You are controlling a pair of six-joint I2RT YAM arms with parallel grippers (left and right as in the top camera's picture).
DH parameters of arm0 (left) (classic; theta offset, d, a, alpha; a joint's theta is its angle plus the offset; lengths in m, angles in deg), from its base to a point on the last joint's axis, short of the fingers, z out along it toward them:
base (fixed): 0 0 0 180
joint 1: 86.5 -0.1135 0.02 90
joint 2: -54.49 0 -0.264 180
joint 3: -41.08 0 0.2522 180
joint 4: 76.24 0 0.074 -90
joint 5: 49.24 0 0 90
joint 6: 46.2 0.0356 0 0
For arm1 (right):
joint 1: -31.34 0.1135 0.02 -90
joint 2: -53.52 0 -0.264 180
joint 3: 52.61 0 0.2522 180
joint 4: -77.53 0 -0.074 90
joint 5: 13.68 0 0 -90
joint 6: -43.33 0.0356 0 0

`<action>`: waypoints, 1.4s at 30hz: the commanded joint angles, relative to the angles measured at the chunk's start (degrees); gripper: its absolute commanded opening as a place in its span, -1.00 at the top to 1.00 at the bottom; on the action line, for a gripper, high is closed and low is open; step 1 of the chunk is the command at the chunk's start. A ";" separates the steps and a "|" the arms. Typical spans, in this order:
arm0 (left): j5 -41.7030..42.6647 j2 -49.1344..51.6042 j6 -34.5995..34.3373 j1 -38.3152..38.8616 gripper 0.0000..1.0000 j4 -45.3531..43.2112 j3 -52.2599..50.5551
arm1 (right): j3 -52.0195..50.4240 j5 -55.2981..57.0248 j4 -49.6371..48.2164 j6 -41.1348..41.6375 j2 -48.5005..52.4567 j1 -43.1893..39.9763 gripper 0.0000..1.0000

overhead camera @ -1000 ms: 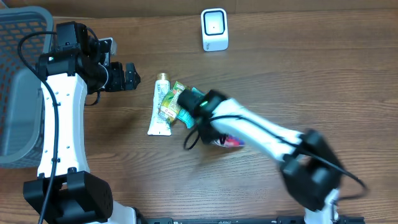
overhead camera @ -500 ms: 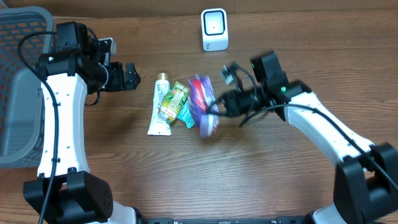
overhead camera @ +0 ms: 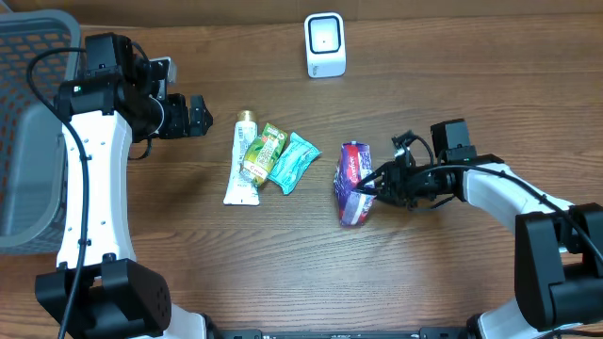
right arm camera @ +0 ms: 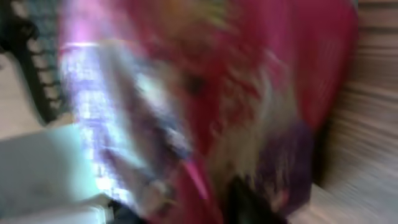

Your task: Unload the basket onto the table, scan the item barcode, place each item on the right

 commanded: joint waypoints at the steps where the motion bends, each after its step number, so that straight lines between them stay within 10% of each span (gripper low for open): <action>1: 0.52 -1.84 -0.70 -0.11 -0.99 -0.17 -0.09 | -0.04 13.11 2.51 -2.75 -1.07 -1.40 0.10; 16: 0.52 -1.84 -0.70 -0.11 -0.99 -0.17 -0.09 | 23.34 27.69 32.61 -19.47 -1.11 -15.32 -0.39; 27: 0.52 -1.84 -0.70 -0.11 -0.99 -0.17 -0.09 | 25.68 30.93 19.91 -36.33 -0.28 -2.71 -0.90; 42: 0.52 -1.84 -0.70 -0.11 -0.99 -0.17 -0.09 | 25.70 26.60 17.05 -48.63 12.13 -0.42 -0.81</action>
